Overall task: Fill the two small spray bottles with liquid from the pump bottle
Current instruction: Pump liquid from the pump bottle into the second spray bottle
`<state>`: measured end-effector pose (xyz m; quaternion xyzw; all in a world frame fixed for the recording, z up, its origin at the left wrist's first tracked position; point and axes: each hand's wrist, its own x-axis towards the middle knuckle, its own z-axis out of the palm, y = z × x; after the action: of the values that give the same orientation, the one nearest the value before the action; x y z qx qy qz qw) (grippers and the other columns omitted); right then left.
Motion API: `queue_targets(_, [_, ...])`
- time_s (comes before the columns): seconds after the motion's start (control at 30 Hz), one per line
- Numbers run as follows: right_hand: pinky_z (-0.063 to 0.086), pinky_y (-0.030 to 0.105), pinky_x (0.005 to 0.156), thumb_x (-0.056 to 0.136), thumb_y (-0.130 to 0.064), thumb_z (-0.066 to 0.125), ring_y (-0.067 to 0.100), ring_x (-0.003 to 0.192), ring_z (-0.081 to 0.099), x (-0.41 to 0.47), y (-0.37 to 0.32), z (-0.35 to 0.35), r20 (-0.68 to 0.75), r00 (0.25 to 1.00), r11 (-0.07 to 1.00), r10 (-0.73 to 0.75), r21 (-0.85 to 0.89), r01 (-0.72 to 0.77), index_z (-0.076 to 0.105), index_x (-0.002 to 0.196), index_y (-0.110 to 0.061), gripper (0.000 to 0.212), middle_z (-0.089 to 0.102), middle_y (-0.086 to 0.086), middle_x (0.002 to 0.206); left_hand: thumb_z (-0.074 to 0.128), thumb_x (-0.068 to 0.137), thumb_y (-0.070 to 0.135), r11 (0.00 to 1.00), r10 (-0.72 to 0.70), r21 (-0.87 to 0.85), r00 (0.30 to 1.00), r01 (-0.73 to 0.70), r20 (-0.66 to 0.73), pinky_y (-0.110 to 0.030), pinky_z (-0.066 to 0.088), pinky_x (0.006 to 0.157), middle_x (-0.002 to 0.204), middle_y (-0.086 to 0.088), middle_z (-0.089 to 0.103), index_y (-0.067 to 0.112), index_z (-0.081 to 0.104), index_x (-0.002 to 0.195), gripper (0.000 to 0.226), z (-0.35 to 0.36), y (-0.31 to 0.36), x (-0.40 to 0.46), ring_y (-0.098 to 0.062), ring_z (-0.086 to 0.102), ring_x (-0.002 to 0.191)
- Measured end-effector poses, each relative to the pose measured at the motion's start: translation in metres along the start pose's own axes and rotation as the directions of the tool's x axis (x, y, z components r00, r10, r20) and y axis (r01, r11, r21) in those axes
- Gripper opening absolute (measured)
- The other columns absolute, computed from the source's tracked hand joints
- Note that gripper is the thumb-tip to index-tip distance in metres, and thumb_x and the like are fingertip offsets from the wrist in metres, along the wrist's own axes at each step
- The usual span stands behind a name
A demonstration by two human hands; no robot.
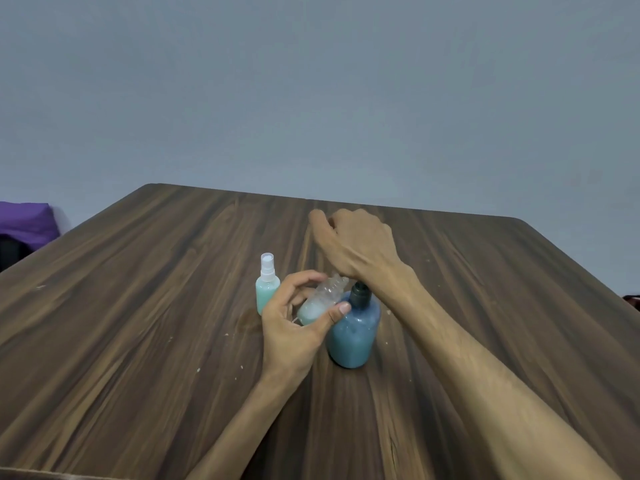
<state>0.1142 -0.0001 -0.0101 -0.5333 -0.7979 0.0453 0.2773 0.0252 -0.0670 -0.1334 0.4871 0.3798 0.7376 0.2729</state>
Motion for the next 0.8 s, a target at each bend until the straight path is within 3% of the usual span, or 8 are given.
queue_targets(0.13, [0.035, 0.038, 0.067, 0.104, -0.044, 0.032, 0.023, 0.058, 0.048, 0.0029, -0.0024, 0.0033, 0.068, 0.998, 0.999, 0.006, -0.049, -0.003, 0.045, 0.056, -0.014, 0.059, 0.056, 0.003, 0.061, 0.093, 0.069, 0.010, 1.000, -0.007, 0.015, 1.000, 0.007, -0.001, -0.026, 0.059, 0.083, 0.103, -0.009, 0.077, 0.012, 0.069, 0.110, 0.048, -0.0003, -0.0015, 0.0014, -0.028, 0.076, 0.095])
queue_targets(0.27, [0.035, 0.037, 0.062, 0.104, -0.042, 0.033, 0.022, 0.055, 0.043, 0.0006, -0.0002, 0.0002, -0.017, 1.000, 1.000, 0.004, -0.001, -0.004, 0.039, 0.055, -0.013, 0.058, 0.049, 0.000, 0.055, 0.093, 0.069, 0.009, 1.000, 0.001, 0.016, 1.000, -0.001, 0.001, -0.025, 0.060, 0.082, 0.102, -0.008, 0.077, 0.012, 0.070, 0.110, 0.047, 0.0006, 0.0027, 0.0001, -0.027, 0.076, 0.093])
queue_targets(0.37, [0.036, 0.038, 0.067, 0.104, -0.043, 0.032, 0.023, 0.059, 0.047, 0.0004, -0.0009, 0.0030, 0.072, 0.997, 0.998, 0.030, -0.053, -0.026, 0.045, 0.057, -0.014, 0.058, 0.056, 0.003, 0.062, 0.093, 0.068, 0.012, 1.000, -0.011, 0.026, 1.000, 0.011, -0.001, -0.026, 0.060, 0.081, 0.100, -0.007, 0.077, 0.012, 0.070, 0.109, 0.048, 0.0015, 0.0027, 0.0005, -0.025, 0.076, 0.092])
queue_targets(0.5, [0.032, 0.035, 0.059, 0.105, -0.042, 0.034, 0.021, 0.053, 0.043, -0.0024, -0.0030, -0.0008, -0.031, 1.000, 0.999, -0.007, -0.036, 0.006, 0.041, 0.055, -0.013, 0.059, 0.051, 0.001, 0.055, 0.094, 0.068, 0.009, 1.000, -0.011, 0.016, 1.000, 0.011, -0.007, -0.026, 0.061, 0.080, 0.100, -0.007, 0.077, 0.013, 0.070, 0.110, 0.048, 0.0000, 0.0048, -0.0009, -0.024, 0.076, 0.092])
queue_targets(0.6, [0.033, 0.037, 0.064, 0.105, -0.043, 0.032, 0.021, 0.057, 0.046, -0.0009, -0.0028, 0.0024, 0.060, 0.998, 0.998, 0.021, -0.063, -0.017, 0.045, 0.057, -0.013, 0.058, 0.055, 0.002, 0.060, 0.094, 0.069, 0.007, 0.999, -0.018, 0.031, 1.000, 0.018, 0.001, -0.029, 0.062, 0.081, 0.100, -0.007, 0.077, 0.011, 0.069, 0.111, 0.048, 0.0006, 0.0018, 0.0003, -0.027, 0.076, 0.092])
queue_targets(0.73, [0.030, 0.034, 0.058, 0.104, -0.041, 0.034, 0.020, 0.053, 0.040, -0.0025, -0.0026, -0.0033, -0.019, 1.000, 1.000, 0.004, -0.019, -0.005, 0.037, 0.054, -0.014, 0.057, 0.047, -0.001, 0.053, 0.093, 0.068, 0.011, 1.000, -0.002, 0.023, 1.000, 0.002, -0.005, -0.028, 0.061, 0.080, 0.100, -0.007, 0.077, 0.012, 0.070, 0.110, 0.048, -0.0006, 0.0026, -0.0008, -0.025, 0.076, 0.091])
queue_targets(0.8, [0.030, 0.034, 0.058, 0.105, -0.041, 0.033, 0.020, 0.053, 0.040, -0.0019, -0.0025, -0.0027, 0.008, 1.000, 1.000, 0.003, -0.017, -0.003, 0.038, 0.055, -0.014, 0.057, 0.048, -0.001, 0.054, 0.094, 0.069, 0.011, 1.000, -0.011, 0.023, 1.000, 0.011, -0.003, -0.030, 0.062, 0.081, 0.099, -0.009, 0.078, 0.013, 0.069, 0.110, 0.048, 0.0008, 0.0020, 0.0000, -0.026, 0.076, 0.091])
